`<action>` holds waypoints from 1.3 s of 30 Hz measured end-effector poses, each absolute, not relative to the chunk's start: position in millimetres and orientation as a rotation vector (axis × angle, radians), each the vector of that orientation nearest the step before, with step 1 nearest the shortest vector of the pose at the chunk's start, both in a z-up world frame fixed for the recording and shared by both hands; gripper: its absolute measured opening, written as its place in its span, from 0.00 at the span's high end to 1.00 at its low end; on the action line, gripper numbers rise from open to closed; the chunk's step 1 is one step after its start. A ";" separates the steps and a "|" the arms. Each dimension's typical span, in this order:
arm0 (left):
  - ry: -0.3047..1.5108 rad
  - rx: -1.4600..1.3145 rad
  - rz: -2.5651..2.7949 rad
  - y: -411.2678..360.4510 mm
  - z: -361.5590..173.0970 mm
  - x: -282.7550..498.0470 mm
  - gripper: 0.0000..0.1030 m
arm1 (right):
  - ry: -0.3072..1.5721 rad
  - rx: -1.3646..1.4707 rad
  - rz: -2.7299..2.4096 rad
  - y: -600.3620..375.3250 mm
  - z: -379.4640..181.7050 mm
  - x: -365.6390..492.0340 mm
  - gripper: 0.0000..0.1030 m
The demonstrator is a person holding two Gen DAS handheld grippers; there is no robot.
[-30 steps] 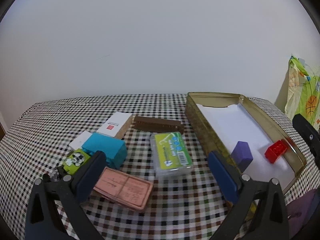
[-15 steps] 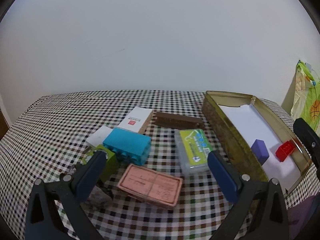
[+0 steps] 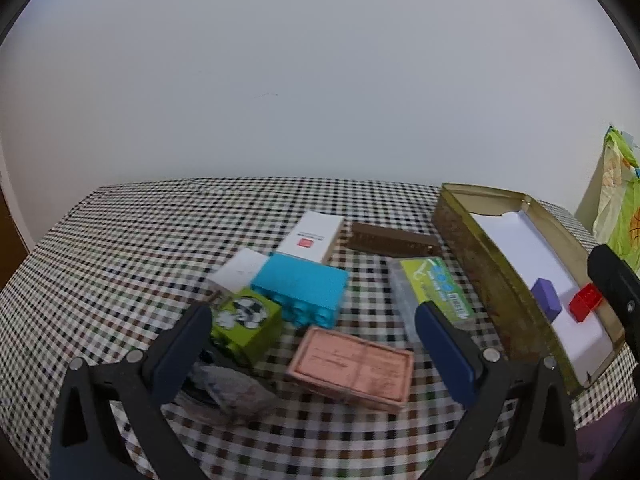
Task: Organize rigid objects
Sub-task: 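Withdraw both grippers from the tray back toward the objects, then grasp the copper plate with the right gripper while the left grasps the grey brush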
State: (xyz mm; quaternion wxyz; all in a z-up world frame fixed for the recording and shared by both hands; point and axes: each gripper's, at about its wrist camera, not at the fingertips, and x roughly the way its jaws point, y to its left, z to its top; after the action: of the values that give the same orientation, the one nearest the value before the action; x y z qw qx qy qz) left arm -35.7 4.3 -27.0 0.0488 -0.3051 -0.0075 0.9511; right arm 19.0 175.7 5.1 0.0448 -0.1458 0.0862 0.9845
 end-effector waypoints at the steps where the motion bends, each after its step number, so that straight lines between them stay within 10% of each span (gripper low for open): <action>1: -0.030 -0.934 2.902 0.6 -27.4 -35.9 0.01 | 0.263 -0.451 3.011 173.6 4.8 18.1 0.14; 39: -0.076 -1.121 2.993 -114.7 -49.2 -53.4 0.01 | 0.003 -1.449 3.162 60.9 -48.5 -71.0 0.13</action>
State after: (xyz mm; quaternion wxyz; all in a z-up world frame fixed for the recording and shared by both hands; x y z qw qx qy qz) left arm -53.4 -114.7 -49.2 -0.0277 -0.3506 -0.0237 0.9358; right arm -71.0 60.9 -48.5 -0.1675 -0.4107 0.0008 0.8962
